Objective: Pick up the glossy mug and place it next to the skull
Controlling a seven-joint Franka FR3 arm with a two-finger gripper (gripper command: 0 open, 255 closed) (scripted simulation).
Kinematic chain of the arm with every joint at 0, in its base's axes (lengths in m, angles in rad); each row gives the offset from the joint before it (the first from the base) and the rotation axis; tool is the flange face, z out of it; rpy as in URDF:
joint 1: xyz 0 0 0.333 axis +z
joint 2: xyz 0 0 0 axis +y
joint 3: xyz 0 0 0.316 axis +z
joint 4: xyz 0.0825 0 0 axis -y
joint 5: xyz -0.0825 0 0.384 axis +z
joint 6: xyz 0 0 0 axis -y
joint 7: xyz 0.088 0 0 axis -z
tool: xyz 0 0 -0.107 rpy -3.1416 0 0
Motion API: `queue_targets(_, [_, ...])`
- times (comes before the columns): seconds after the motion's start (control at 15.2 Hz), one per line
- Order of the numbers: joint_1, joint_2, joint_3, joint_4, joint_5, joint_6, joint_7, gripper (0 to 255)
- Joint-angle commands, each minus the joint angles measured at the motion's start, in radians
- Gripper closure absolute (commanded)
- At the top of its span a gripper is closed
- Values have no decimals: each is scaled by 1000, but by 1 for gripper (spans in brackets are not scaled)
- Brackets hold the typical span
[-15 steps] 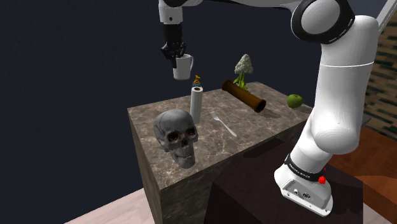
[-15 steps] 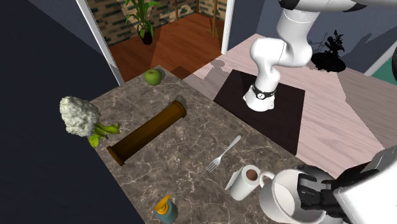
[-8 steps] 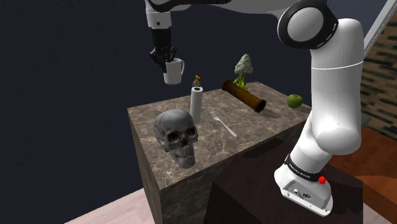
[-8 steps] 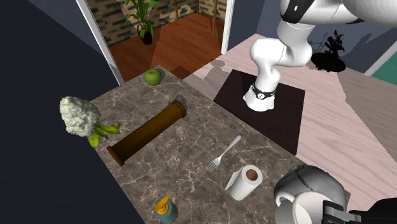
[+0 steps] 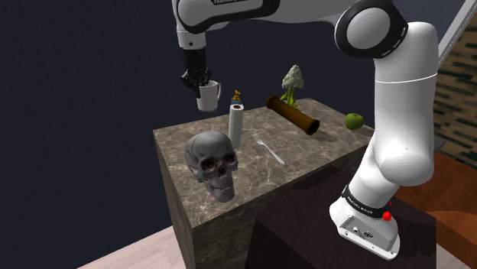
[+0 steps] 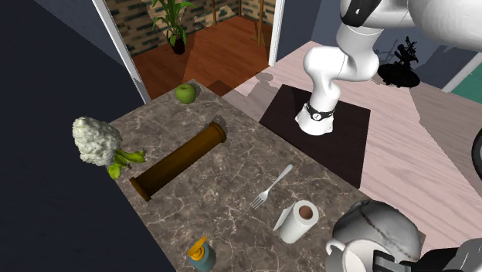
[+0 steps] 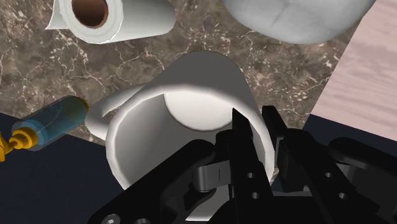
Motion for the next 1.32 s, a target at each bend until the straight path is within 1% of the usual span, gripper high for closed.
queue_targets(0.0, [0,-2,0,-28,0,27,3,255])
queue_targets(0.66, [-2,12,-1,-143,-3,155,9,255])
queue_targets(1.25, [-2,43,-3,-218,-9,261,16,255])
